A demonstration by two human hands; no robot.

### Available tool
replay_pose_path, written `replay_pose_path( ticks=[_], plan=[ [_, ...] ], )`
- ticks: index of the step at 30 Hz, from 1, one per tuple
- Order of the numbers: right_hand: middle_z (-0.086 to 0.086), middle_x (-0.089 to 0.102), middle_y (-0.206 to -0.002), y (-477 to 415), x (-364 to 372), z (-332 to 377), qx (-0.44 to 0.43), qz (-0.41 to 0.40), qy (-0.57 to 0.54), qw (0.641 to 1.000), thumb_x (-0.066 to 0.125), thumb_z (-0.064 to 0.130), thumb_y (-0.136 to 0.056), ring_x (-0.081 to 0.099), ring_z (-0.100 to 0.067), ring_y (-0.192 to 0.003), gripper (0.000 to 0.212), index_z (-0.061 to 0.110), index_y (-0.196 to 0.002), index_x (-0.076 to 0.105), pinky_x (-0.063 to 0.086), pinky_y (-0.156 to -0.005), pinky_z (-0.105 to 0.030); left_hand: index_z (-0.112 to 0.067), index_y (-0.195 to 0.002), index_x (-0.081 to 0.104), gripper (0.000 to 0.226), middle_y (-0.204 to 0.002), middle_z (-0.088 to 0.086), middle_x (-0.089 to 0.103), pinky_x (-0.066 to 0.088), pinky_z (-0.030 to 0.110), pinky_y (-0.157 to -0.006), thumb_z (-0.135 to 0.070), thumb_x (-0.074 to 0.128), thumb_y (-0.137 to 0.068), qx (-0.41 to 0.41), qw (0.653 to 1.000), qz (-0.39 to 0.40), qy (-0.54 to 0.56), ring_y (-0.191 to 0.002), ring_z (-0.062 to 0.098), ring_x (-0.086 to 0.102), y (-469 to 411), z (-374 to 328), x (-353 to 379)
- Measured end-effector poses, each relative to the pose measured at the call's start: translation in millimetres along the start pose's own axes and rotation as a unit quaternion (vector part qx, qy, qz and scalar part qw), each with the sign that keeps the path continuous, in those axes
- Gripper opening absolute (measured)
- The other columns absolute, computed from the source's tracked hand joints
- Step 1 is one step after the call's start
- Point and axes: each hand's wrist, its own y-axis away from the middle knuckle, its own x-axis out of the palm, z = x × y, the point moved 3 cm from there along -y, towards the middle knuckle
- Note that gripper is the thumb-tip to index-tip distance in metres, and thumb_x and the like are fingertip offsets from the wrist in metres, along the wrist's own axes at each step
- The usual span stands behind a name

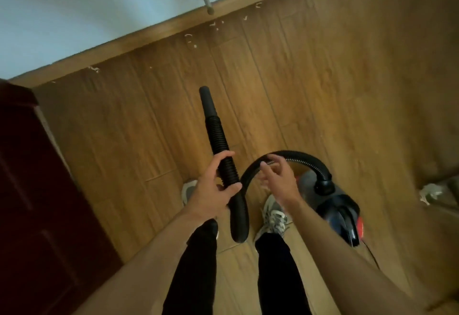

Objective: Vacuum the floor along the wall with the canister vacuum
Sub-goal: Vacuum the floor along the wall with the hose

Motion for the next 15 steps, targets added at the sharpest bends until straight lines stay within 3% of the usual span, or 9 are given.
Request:
replay_pose_path(
  ticks=[3, 6, 9, 13, 15],
  plan=[
    [-0.008, 0.064, -0.092, 18.3, -56.4, -72.3, 0.071, -0.042, -0.018, 0.996, 0.057, 0.021, -0.098, 0.063, -0.018, -0.075, 0.023, 0.009, -0.119, 0.056, 0.053, -0.06, -0.023, -0.054, -0.12, 0.051, 0.066, -0.127, 0.007, 0.054, 0.06, 0.049, -0.085, 0.0, 0.071, -0.087, -0.018, 0.999, -0.022, -0.022, -0.111, 0.025, 0.062, -11.4, 9.5, 30.3],
    [-0.011, 0.062, -0.087, 34.2, -103.9, -146.2, 0.147, -0.062, -0.041, 0.986, 0.058, 0.015, -0.097, 0.06, -0.019, -0.068, 0.014, 0.007, -0.108, 0.056, 0.049, -0.058, -0.027, -0.051, -0.124, 0.05, 0.067, -0.136, 0.002, 0.05, 0.057, 0.052, -0.09, 0.001, 0.071, -0.087, -0.038, 0.997, -0.037, -0.061, -0.119, 0.023, 0.057, -21.0, 20.4, 59.2],
    [-0.018, 0.064, -0.091, 42.9, -140.4, -207.8, 0.203, -0.087, -0.054, 0.974, 0.062, 0.019, -0.094, 0.059, -0.023, -0.069, 0.013, 0.008, -0.101, 0.059, 0.049, -0.065, -0.035, -0.048, -0.128, 0.048, 0.068, -0.139, 0.0, 0.048, 0.055, 0.053, -0.094, 0.0, 0.072, -0.086, -0.054, 0.99, -0.047, -0.123, -0.126, 0.023, 0.051, -29.5, 33.2, 82.8],
    [-0.013, 0.063, -0.083, 45.3, -171.1, -254.9, 0.252, -0.123, -0.094, 0.955, 0.063, 0.023, -0.093, 0.059, -0.024, -0.071, 0.026, 0.003, -0.109, 0.06, 0.051, -0.067, -0.039, -0.051, -0.127, 0.047, 0.071, -0.14, 0.001, 0.047, 0.059, 0.056, -0.084, -0.001, 0.073, -0.085, -0.07, 0.982, -0.053, -0.169, -0.125, 0.027, 0.053, -36.0, 46.7, 106.6],
    [-0.012, 0.066, -0.088, 42.2, -179.0, -269.7, 0.268, -0.128, -0.106, 0.949, 0.064, 0.029, -0.091, 0.063, -0.026, -0.077, 0.03, 0.006, -0.11, 0.061, 0.055, -0.078, -0.045, -0.049, -0.129, 0.047, 0.07, -0.139, 0.004, 0.047, 0.061, 0.053, -0.076, 0.0, 0.072, -0.086, -0.073, 0.981, -0.05, -0.175, -0.119, 0.028, 0.058, -37.8, 54.0, 115.2]
  ],
)
